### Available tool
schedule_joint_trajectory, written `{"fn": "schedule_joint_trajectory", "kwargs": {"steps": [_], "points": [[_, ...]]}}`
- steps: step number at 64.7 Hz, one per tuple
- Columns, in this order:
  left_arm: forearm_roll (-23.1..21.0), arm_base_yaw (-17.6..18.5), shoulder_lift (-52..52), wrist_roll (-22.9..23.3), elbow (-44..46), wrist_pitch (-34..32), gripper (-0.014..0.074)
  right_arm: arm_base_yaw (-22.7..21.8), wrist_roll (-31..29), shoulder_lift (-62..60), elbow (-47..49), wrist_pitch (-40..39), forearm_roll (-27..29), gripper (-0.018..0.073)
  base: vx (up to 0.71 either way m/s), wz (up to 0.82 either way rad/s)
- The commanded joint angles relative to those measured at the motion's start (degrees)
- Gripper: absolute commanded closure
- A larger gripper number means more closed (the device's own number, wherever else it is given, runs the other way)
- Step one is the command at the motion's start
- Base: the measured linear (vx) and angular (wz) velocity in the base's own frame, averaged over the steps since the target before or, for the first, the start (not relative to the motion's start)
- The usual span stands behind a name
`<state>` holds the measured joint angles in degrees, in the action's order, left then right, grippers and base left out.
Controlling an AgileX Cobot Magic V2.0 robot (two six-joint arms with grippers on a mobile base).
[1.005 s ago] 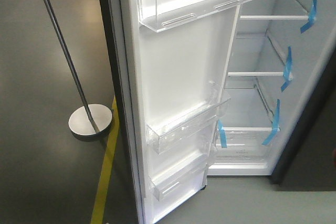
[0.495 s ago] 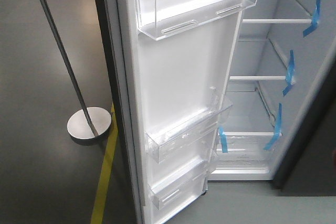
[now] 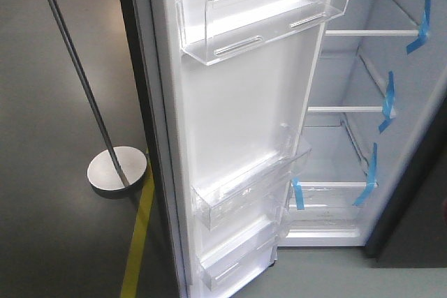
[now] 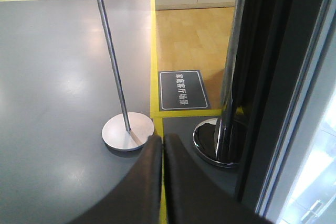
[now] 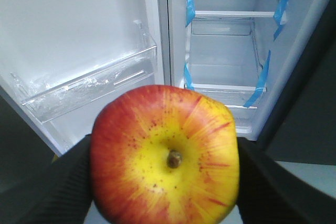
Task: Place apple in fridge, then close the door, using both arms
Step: 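Move the right gripper with the apple over the upper door bin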
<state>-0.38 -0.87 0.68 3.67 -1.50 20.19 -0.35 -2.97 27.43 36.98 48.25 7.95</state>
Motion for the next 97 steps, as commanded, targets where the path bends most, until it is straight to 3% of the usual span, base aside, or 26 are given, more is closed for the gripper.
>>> {"fn": "schedule_joint_trajectory", "kwargs": {"steps": [1, 97], "points": [[-0.25, 0.12, 0.81, 0.08, -1.09, -4.03, 0.0602, 0.01, -0.35, 0.34, 1.44, -4.40, 0.23, 0.0364, 0.06, 0.00], [-0.25, 0.12, 0.81, 0.08, -1.09, -4.03, 0.0602, 0.01, -0.35, 0.34, 1.44, -4.40, 0.23, 0.0364, 0.05, 0.00]]}}
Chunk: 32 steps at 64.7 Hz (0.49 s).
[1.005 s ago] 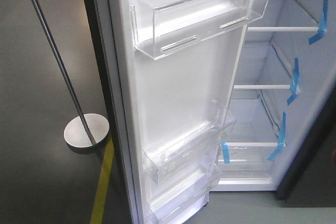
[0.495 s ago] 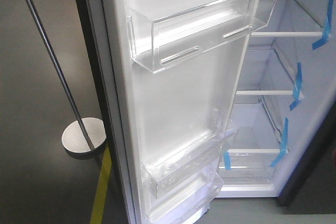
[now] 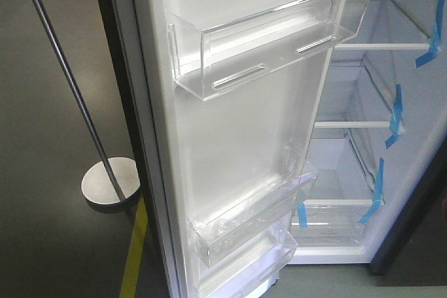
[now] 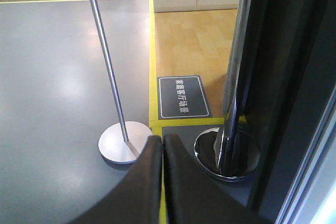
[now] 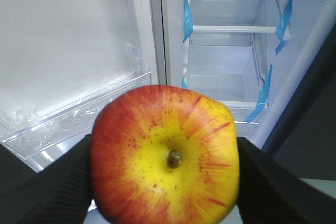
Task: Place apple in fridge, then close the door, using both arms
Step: 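Move the right gripper with the apple over the upper door bin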
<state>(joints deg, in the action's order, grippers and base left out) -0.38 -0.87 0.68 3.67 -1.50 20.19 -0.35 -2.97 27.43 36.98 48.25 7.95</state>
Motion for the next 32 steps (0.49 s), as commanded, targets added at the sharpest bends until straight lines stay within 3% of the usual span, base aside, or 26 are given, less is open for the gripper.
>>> {"fn": "schedule_joint_trajectory", "kwargs": {"steps": [1, 32], "points": [[-0.25, 0.12, 0.81, 0.08, -1.09, -4.03, 0.0602, 0.01, -0.35, 0.34, 1.44, -4.40, 0.23, 0.0364, 0.00, 0.00], [-0.25, 0.12, 0.81, 0.08, -1.09, -4.03, 0.0602, 0.01, -0.35, 0.34, 1.44, -4.40, 0.23, 0.0364, 0.00, 0.00]]}}
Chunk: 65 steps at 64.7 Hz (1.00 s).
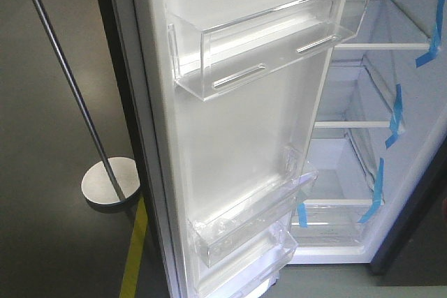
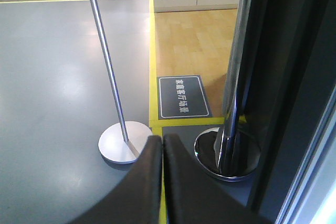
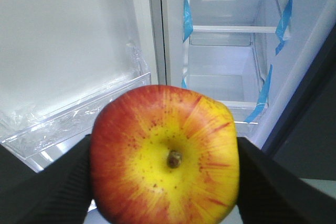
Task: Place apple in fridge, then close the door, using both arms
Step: 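Move the right gripper with the apple over the upper door bin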
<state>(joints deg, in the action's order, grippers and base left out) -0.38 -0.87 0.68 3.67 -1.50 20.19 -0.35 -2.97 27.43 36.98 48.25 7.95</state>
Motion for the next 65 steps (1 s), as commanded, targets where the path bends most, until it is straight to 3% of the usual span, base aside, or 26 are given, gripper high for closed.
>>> {"fn": "schedule_joint_trajectory", "kwargs": {"steps": [1, 65], "points": [[-0.25, 0.12, 0.81, 0.08, -1.09, -4.03, 0.0602, 0.01, -0.35, 0.34, 1.44, -4.40, 0.23, 0.0364, 0.00, 0.00], [-0.25, 0.12, 0.81, 0.08, -1.09, -4.03, 0.0602, 0.01, -0.35, 0.34, 1.44, -1.90, 0.46, 0.0364, 0.00, 0.00]]}}
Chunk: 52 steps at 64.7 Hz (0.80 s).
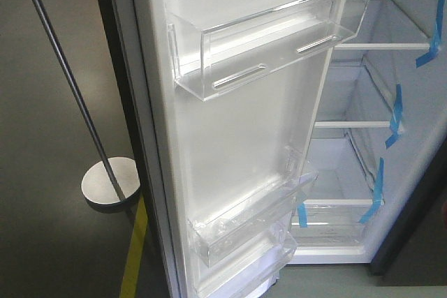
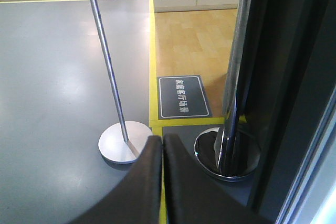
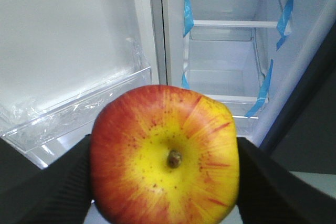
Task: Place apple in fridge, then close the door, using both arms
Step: 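Move the right gripper with the apple over the upper door bin, then lower the apple into the upper door bin and open the right gripper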
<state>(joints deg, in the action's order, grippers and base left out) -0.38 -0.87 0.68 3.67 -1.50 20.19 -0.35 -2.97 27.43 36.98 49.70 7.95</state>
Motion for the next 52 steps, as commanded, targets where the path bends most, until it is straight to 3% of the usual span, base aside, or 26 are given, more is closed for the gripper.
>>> {"fn": "schedule_joint_trajectory", "kwargs": {"steps": [1, 8, 20, 38, 52], "points": [[-0.25, 0.12, 0.81, 0.08, -1.09, -4.03, 0.0602, 0.01, -0.19, 0.34, 1.44, -3.35, 0.65, 0.0364, 0.00, 0.00], [-0.25, 0.12, 0.81, 0.08, -1.09, -4.03, 0.0602, 0.01, 0.98, 0.56, 0.87, -3.43, 5.06, 0.0364, 0.00, 0.00], [-0.25, 0.12, 0.81, 0.08, -1.09, -4.03, 0.0602, 0.01, -7.55, 2.40, 5.58, -6.64, 9.87, 0.0361, 0.00, 0.00], [-0.25, 0.12, 0.81, 0.08, -1.09, -4.03, 0.0602, 0.01, -14.58, 20.16, 33.65, -2.55, 11.92, 0.0328, 0.00, 0.00], [-0.25, 0.12, 0.81, 0.08, -1.09, -4.03, 0.0602, 0.01, -17.85, 40.07, 58.45, 3.99, 20.10, 0.0321, 0.00, 0.00]]}}
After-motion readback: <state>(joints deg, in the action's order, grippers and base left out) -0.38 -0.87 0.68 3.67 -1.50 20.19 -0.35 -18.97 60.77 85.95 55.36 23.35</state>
